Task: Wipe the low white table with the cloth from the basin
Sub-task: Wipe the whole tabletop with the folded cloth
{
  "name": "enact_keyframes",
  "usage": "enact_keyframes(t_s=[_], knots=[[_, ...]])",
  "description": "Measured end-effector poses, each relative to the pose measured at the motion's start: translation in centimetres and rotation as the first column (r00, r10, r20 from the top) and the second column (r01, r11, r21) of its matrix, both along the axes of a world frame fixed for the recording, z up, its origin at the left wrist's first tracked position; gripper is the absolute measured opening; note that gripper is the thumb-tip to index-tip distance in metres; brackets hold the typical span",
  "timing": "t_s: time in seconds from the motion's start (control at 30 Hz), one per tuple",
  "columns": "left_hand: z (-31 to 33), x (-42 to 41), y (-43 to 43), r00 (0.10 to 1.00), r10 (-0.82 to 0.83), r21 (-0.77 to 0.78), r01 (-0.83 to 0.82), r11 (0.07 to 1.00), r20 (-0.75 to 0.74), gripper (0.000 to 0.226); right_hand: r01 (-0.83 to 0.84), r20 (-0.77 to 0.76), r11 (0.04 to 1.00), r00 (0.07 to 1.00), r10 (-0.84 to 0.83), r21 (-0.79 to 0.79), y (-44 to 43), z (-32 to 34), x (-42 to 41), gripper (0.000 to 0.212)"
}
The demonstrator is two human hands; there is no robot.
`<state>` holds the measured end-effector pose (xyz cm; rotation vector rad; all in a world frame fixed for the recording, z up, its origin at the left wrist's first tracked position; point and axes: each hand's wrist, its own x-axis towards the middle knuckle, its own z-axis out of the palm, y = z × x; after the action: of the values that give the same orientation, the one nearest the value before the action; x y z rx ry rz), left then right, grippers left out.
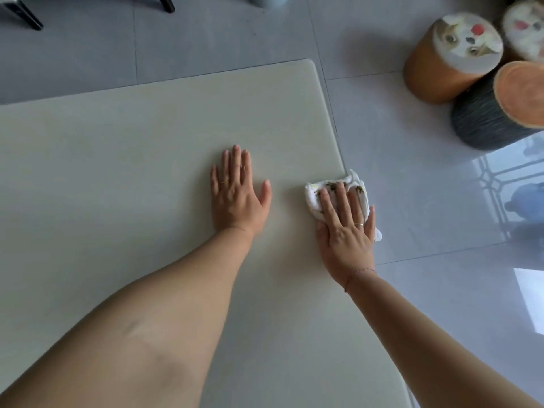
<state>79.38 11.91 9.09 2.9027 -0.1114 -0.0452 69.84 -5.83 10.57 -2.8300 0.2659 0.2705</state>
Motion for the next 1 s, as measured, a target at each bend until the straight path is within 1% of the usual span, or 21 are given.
enact_keyframes(t_s=[0.2,0.3,0.4,0.47,0.53,0.63,0.8,0.9,0.97,1.0], knots=[[0.3,0.2,-0.4,0.997,-0.004,0.129,0.014,0.992,-0.08,0.068,0.014,-0.054,1.0,0.998,-0.014,0.008,0.0,1.0,-11.0,0.062],[1.0,-2.0,-0.5,0.997,-0.008,0.133,0.018,0.991,-0.079,0.07,0.041,-0.064,0.999,0.997,-0.041,0.011,0.1,1.2,-16.7,0.061],[1.9,-8.6,-1.3,0.99,-0.118,0.055,0.122,0.991,-0.071,0.069,0.057,-0.066,0.998,0.996,-0.056,0.009,0.2,1.6,-21.1,0.062],[2.7,-14.4,-2.1,0.979,-0.189,-0.051,0.186,0.981,-0.074,0.066,0.041,-0.069,0.999,0.997,-0.041,0.002,0.3,1.9,-23.5,0.063],[3.5,-20.0,-3.1,0.968,-0.234,-0.148,0.22,0.964,-0.086,0.061,0.033,-0.09,0.999,0.995,-0.033,-0.001,0.4,2.1,-25.7,0.063],[4.9,-26.7,-4.5,0.952,-0.274,-0.203,0.243,0.949,-0.138,0.059,0.042,-0.126,0.999,0.991,-0.042,0.002,0.6,2.4,-28.9,0.062],[6.6,-32.9,-5.8,0.911,-0.352,-0.225,0.305,0.925,-0.214,0.056,0.093,-0.171,0.996,0.981,-0.088,0.019,1.6,2.6,-33.0,0.06],[6.8,-35.5,-6.5,0.886,-0.391,-0.245,0.333,0.91,-0.249,0.05,0.129,-0.203,0.992,0.971,-0.124,0.011,2.6,3.0,-34.7,0.061],[6.8,-37.2,-6.6,0.866,-0.398,-0.279,0.319,0.906,-0.302,0.054,0.156,-0.226,0.986,0.964,-0.141,0.051,2.9,3.3,-35.6,0.06],[6.9,-37.9,-6.6,0.855,-0.396,-0.311,0.297,0.903,-0.335,0.055,0.18,-0.212,0.979,0.965,-0.157,0.093,3.0,3.5,-36.0,0.057]])
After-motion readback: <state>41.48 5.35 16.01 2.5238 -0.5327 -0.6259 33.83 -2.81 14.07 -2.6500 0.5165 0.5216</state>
